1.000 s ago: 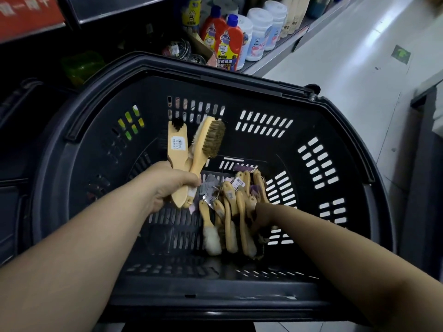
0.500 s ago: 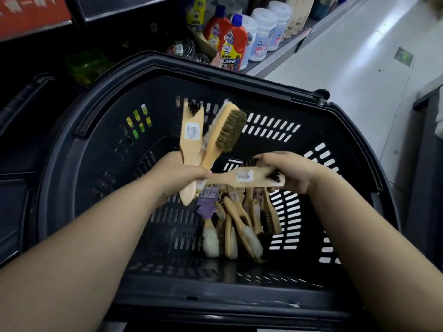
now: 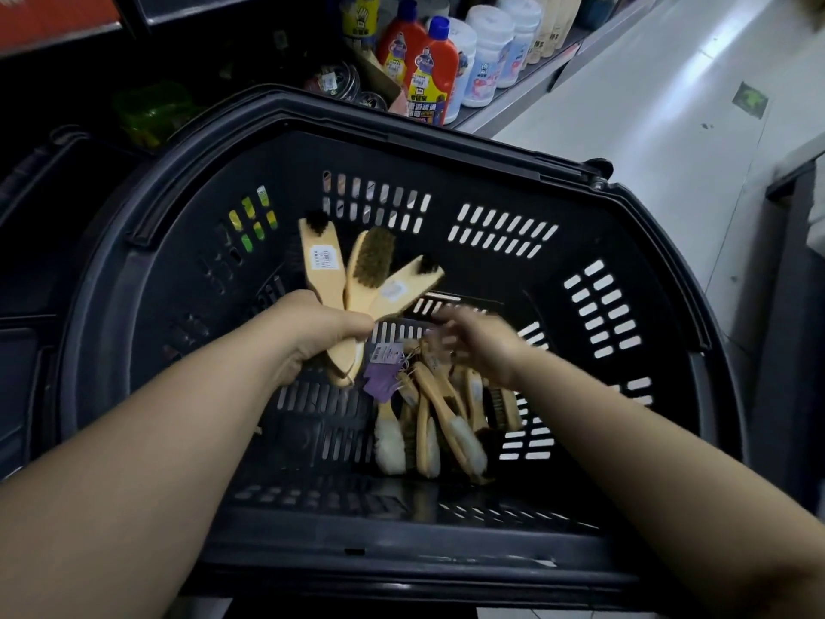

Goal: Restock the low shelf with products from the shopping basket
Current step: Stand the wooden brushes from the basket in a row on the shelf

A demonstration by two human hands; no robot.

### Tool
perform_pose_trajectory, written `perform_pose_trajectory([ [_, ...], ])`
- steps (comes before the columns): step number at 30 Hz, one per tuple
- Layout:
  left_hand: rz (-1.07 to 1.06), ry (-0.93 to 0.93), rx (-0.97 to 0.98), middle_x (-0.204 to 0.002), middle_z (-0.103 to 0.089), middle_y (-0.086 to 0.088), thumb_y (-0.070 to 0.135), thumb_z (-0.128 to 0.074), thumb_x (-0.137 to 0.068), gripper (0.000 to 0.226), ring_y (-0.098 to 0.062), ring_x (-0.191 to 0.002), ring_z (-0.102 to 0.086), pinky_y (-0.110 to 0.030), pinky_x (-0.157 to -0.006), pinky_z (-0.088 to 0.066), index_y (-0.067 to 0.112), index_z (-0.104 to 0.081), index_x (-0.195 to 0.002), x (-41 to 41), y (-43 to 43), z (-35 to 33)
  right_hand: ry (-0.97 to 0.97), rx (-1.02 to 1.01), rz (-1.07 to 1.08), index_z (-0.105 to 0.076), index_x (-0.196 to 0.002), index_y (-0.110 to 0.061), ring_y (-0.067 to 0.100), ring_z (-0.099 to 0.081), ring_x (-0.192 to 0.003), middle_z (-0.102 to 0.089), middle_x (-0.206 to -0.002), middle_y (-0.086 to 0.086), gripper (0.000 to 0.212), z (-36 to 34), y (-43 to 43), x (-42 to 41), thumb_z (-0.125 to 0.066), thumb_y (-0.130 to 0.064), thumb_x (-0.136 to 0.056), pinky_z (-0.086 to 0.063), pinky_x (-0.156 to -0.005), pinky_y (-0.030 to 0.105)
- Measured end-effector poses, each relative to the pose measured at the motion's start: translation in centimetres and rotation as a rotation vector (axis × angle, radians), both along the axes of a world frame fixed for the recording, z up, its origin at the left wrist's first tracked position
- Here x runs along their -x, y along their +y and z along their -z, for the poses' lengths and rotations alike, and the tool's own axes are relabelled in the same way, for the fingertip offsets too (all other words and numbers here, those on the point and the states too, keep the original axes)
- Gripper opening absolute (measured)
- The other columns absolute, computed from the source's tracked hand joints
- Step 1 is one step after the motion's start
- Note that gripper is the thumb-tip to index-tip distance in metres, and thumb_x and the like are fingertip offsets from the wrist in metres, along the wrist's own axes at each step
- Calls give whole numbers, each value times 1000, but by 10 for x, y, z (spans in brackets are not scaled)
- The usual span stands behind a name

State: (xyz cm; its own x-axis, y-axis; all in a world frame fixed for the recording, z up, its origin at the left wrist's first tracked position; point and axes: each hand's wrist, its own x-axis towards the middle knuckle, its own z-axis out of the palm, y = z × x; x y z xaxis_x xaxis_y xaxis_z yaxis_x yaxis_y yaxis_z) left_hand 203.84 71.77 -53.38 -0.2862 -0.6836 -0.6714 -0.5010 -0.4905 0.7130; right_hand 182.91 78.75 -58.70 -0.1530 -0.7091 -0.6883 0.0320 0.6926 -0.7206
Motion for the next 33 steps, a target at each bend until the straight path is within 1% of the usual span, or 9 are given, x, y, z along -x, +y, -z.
perform_pose_trajectory([
  [3,-26,-17,0,-78,-66,-14,4,-69,-69,27,-21,-61,-65,-25,-44,-49,2,-63,-95,-1,-2,1,591,-329,-787,-50,-125,-6,30,-52,-113,-54,-124,13,38,34,25,-13,-44,-31,-97,-40,-92,36],
  [6,6,-13,-3,-69,-63,-10,1,-68,-68,20,-15,-46,-62,-21,-38,-45,4,-63,-87,1,0,1,716,-499,-1126,-38,-138,0,33,-43,-125,-43,-139,23,53,49,44,-28,-48,-30,-96,-29,-102,34],
  [9,35,-12,-14,-67,-63,-10,2,-67,-67,17,-21,-58,-60,-25,-46,-48,5,-63,-83,3,-1,0,716,-496,-937,-53,-127,-5,32,-51,-121,-54,-131,18,43,47,40,-28,-61,-23,-89,-40,-95,34],
  [12,52,17,-42,-68,-64,-10,2,-67,-68,14,-20,-58,-61,-24,-46,-51,6,-64,-81,4,-1,-1,692,-520,-877,-46,-134,-1,30,-47,-125,-47,-138,18,52,43,38,-25,-58,-28,-91,-33,-97,28],
  [17,82,49,-81,-79,-70,-13,5,-70,-69,21,-23,-68,-65,-28,-55,-51,6,-66,-89,4,-2,0,633,-465,-992,-33,-142,-4,29,-51,-120,-47,-138,15,72,49,43,-26,-69,-26,-83,-45,-85,30],
  [23,85,46,-58,-75,-66,-10,10,-70,-71,17,-21,-68,-62,-27,-55,-45,9,-63,-86,4,-1,1,581,-479,-1021,-43,-131,-3,31,-55,-112,-52,-131,15,56,41,30,-25,-62,-31,-87,-45,-78,32],
  [28,57,38,-21,-86,-66,-12,13,-72,-70,24,-24,-80,-62,-30,-60,-45,9,-62,-91,4,-4,3,638,11,-626,-50,-118,-24,15,-57,-96,-58,-112,-1,48,-14,7,-17,-73,-19,-76,-48,-78,26],
  [31,-3,39,27,-86,-67,-12,14,-72,-69,24,-25,-79,-62,-29,-59,-45,10,-63,-91,3,-6,5,385,208,-357,-55,-108,-27,11,-65,-89,-61,-102,-5,46,-51,-3,-12,-76,-11,-70,-54,-70,22],
  [33,-48,72,16,-87,-67,-12,13,-70,-70,25,-23,-74,-62,-28,-52,-45,9,-64,-94,2,-7,4,160,248,-157,-57,-108,-23,14,-68,-90,-65,-101,-1,42,-63,-5,-8,-74,-12,-72,-56,-75,25],
])
